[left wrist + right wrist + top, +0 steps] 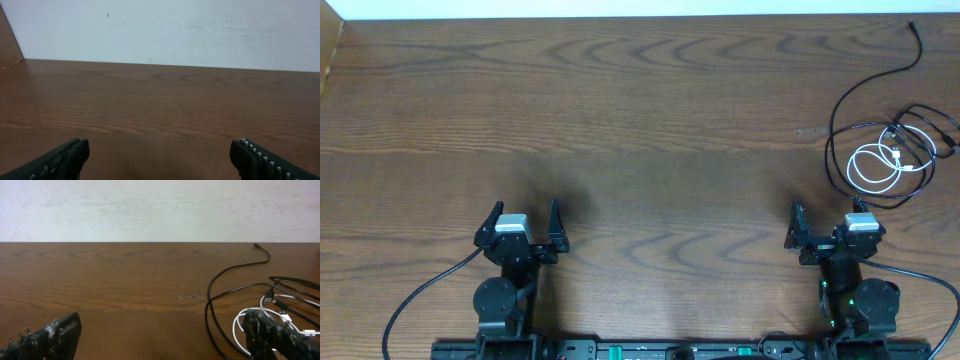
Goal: Untangle cables
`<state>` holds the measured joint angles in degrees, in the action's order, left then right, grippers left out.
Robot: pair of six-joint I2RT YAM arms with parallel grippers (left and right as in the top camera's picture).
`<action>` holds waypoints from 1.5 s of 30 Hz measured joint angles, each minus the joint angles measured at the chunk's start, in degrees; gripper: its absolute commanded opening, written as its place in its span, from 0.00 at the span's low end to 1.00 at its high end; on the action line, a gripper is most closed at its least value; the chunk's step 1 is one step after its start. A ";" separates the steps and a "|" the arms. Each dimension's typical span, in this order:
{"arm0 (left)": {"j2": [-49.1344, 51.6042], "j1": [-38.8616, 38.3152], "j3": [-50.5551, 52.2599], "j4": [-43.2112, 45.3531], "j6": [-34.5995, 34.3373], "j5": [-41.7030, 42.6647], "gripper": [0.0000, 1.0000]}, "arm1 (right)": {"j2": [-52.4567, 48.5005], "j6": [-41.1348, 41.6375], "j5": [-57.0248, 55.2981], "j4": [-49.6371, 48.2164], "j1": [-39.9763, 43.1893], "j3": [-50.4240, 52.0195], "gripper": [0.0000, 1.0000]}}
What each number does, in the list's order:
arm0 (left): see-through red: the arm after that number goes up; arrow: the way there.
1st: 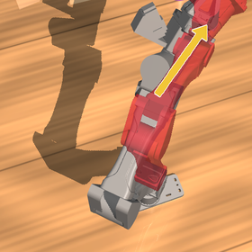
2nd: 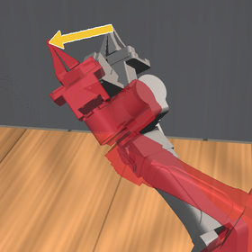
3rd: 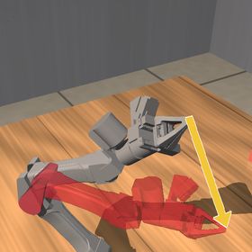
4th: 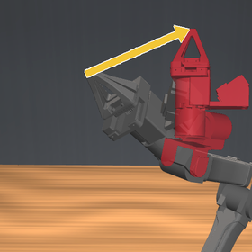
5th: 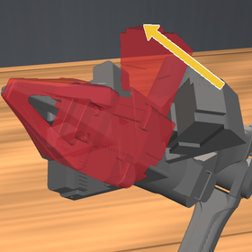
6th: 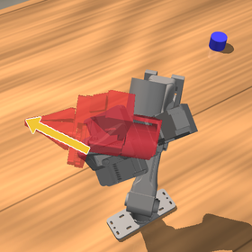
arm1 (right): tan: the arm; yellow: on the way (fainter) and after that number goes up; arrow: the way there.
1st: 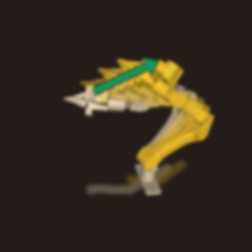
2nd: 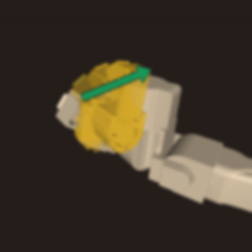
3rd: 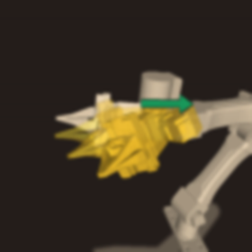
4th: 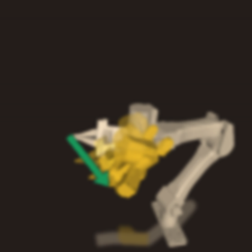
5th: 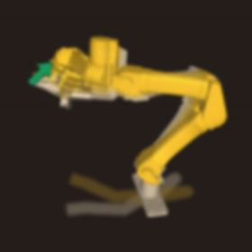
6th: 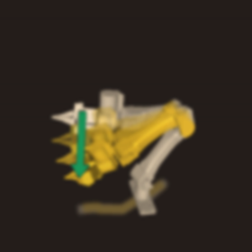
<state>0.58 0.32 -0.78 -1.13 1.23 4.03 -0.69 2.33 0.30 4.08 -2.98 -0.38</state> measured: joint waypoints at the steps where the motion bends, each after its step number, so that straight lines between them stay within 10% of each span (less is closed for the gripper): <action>1: 0.00 0.02 0.00 0.00 0.07 0.02 0.95 | 0.00 0.02 0.00 -0.02 0.00 0.00 0.99; 45: 0.00 0.02 -0.02 -0.04 -8.74 0.37 0.95 | 0.00 0.00 0.00 -0.02 0.00 0.00 0.99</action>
<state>0.58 0.34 -0.80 -1.17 -7.51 4.40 -0.69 2.33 0.30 4.05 -2.98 -0.38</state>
